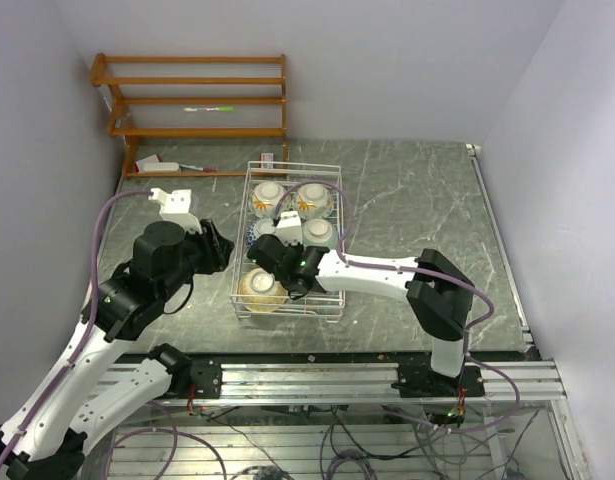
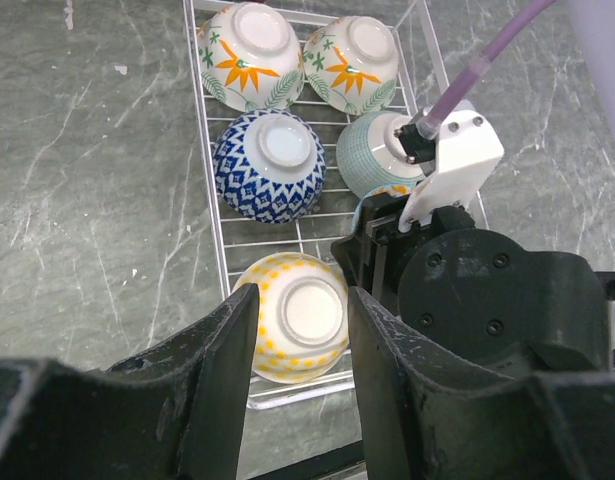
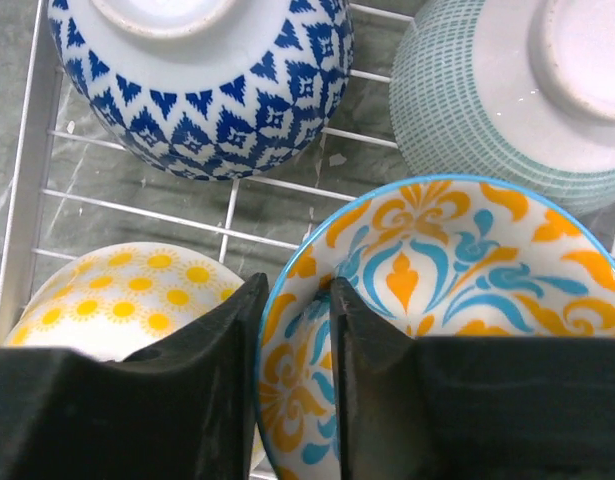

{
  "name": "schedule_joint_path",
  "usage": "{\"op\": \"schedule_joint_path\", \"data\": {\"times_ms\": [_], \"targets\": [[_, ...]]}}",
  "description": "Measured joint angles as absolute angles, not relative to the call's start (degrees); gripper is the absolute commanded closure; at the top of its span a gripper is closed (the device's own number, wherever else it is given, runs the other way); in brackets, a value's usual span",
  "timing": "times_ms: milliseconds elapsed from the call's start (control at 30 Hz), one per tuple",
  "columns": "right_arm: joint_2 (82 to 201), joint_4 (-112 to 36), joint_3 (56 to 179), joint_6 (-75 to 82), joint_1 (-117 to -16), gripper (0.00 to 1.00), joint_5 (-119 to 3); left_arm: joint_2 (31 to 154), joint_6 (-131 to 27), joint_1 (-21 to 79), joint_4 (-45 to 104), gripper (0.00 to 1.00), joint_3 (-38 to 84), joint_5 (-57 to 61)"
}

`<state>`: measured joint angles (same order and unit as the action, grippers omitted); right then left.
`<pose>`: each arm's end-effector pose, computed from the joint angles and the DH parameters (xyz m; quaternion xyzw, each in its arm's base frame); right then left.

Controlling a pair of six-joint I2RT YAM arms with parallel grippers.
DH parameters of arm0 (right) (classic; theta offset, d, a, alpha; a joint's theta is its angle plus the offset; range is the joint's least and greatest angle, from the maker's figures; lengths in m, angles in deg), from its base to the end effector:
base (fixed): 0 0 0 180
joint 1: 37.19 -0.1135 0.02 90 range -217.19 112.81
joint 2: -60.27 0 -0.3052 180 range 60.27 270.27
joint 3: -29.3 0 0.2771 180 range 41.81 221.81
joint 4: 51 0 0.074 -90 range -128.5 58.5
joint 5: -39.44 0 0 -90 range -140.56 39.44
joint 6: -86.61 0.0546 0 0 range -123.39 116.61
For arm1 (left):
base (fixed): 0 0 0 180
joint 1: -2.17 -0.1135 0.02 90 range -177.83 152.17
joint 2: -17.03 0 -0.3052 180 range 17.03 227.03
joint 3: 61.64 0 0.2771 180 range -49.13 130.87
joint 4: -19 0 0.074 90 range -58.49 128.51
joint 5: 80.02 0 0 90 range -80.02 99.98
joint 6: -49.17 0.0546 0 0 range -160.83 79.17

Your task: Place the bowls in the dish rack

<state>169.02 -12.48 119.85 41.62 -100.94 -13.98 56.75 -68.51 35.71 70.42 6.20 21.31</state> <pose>0.2264 0.3856 0.2174 -0.0594 0.9122 0.0459 0.4028 0.1283 -0.0722 0.3887 -0.0117 0.8329 -0.2076 0.5128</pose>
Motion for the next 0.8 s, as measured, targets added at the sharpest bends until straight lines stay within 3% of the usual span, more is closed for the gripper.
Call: {"op": "schedule_joint_path", "data": {"times_ms": [167,500,800], "targets": [[166.20,-11.25,119.67,40.07,-101.46,1.00,-12.84,57.41,-68.07,35.71,70.86,0.49,6.42,21.44],[158.28,-14.09,116.07,38.26,-100.57,1.00,-17.41,57.76,-67.62,35.71,72.02,0.49,9.32,22.64],[141.10,-28.30,100.16,38.19,-94.14,1.00,-33.39,57.48,-67.57,35.71,72.41,0.49,10.29,23.45]]}}
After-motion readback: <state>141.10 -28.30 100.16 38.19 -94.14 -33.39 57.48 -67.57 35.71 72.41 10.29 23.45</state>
